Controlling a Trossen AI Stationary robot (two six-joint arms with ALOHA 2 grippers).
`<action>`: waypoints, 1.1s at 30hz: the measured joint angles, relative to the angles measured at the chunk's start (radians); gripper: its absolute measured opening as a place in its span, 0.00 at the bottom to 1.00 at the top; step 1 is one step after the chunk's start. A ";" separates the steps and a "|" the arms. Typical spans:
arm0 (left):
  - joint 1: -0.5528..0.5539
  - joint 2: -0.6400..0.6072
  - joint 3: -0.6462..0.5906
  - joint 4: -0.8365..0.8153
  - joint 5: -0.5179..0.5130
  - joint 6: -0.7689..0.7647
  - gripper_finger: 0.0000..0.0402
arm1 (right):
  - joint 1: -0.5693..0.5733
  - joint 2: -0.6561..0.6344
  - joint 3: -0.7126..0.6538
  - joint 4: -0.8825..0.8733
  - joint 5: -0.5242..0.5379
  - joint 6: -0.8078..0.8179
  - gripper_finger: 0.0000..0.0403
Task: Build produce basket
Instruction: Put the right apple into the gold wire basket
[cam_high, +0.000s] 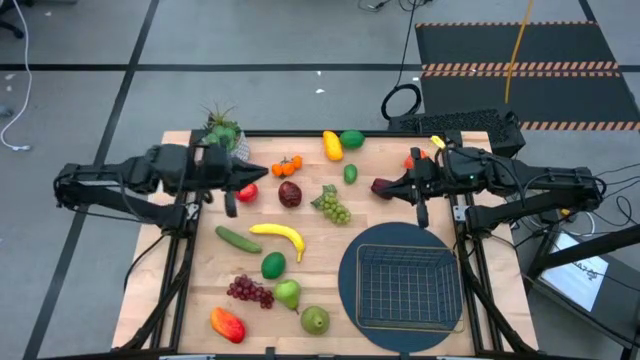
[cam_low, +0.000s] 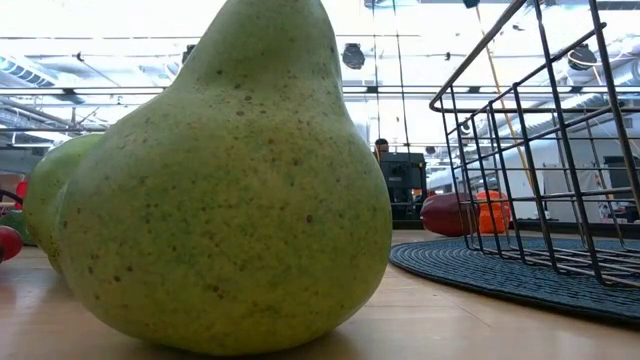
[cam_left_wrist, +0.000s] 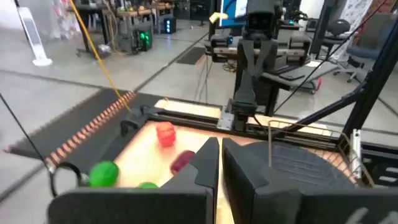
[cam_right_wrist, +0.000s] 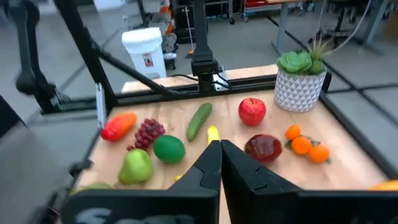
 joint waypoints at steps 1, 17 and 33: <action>-0.003 0.011 0.000 -0.001 0.000 -0.009 0.06 | 0.000 -0.006 0.000 -0.003 0.000 0.036 0.00; -0.075 0.149 -0.001 0.002 0.003 -0.220 0.06 | 0.000 -0.034 0.000 -0.094 0.163 0.349 0.00; -0.078 0.156 -0.002 0.005 0.003 -0.257 0.06 | 0.000 -0.043 0.000 -0.186 0.264 0.639 0.05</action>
